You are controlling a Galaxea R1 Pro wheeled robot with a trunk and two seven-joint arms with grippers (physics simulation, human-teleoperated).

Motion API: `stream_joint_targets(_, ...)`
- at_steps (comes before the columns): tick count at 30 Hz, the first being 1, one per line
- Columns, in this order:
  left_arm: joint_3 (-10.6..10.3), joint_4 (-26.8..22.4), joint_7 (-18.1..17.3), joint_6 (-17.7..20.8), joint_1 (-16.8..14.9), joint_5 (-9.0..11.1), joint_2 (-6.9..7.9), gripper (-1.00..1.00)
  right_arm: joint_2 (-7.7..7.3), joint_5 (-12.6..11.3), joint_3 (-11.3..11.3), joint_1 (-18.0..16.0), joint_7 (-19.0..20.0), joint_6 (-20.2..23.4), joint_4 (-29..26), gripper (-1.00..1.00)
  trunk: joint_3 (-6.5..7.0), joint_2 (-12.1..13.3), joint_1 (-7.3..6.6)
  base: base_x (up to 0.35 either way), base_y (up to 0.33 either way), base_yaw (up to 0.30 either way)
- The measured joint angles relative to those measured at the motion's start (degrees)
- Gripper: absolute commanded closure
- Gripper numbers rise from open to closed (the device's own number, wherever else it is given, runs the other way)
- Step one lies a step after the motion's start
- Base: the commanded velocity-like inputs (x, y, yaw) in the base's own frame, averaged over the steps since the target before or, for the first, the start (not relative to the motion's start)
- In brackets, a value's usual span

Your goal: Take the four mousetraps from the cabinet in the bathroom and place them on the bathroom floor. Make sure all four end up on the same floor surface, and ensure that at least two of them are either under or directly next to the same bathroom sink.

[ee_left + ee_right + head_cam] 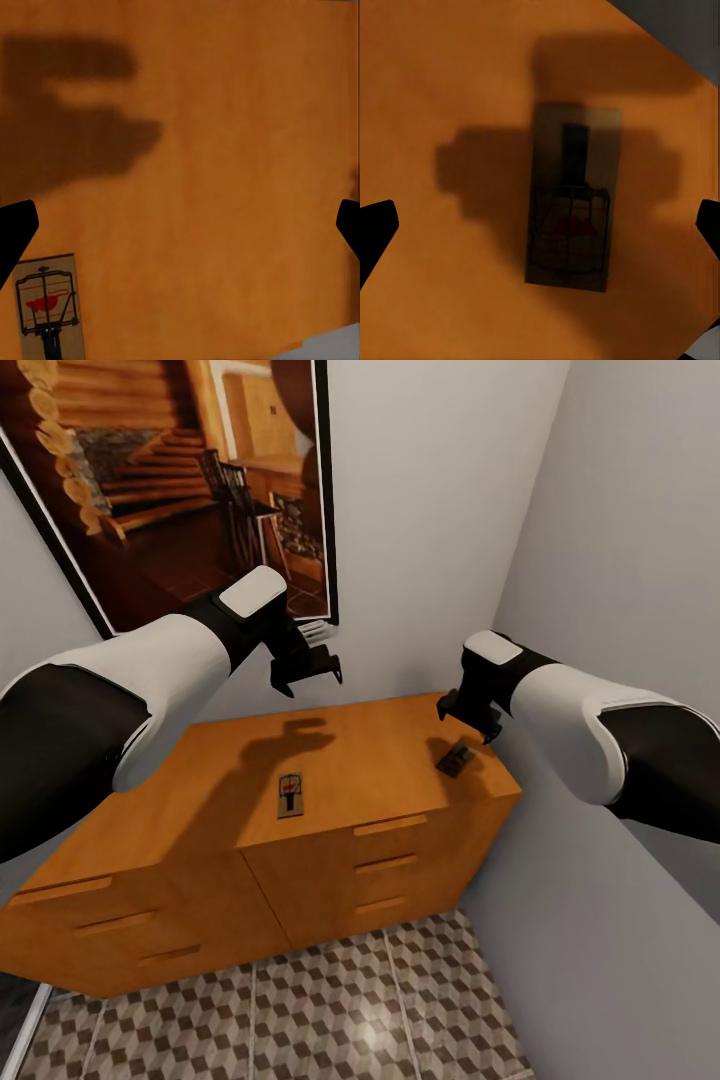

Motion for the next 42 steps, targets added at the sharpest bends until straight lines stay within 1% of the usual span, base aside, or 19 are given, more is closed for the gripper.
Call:
stream_joint_targets(9,0.0,0.0,-0.6,0.0,0.0,0.0,0.0,-1.0,-0.21,0.0,0.0,0.2,0.0,0.0,0.0,-1.0,0.0,0.0,0.0,0.0,0.0,0.0)
stream_joint_targets(36,0.0,0.0,-0.7,0.0,0.0,0.0,0.0,-1.0,0.02,0.0,0.0,0.7,0.0,0.5,0.0,-1.0,-4.85,-10.8,5.93,0.0,0.0,0.0)
stream_joint_targets(42,0.0,0.0,-0.7,0.0,0.0,0.0,0.0,-1.0,0.0,0.0,0.0,0.8,0.0,1.4,0.0,-1.0,-5.93,-13.2,7.25,0.0,0.0,0.0)
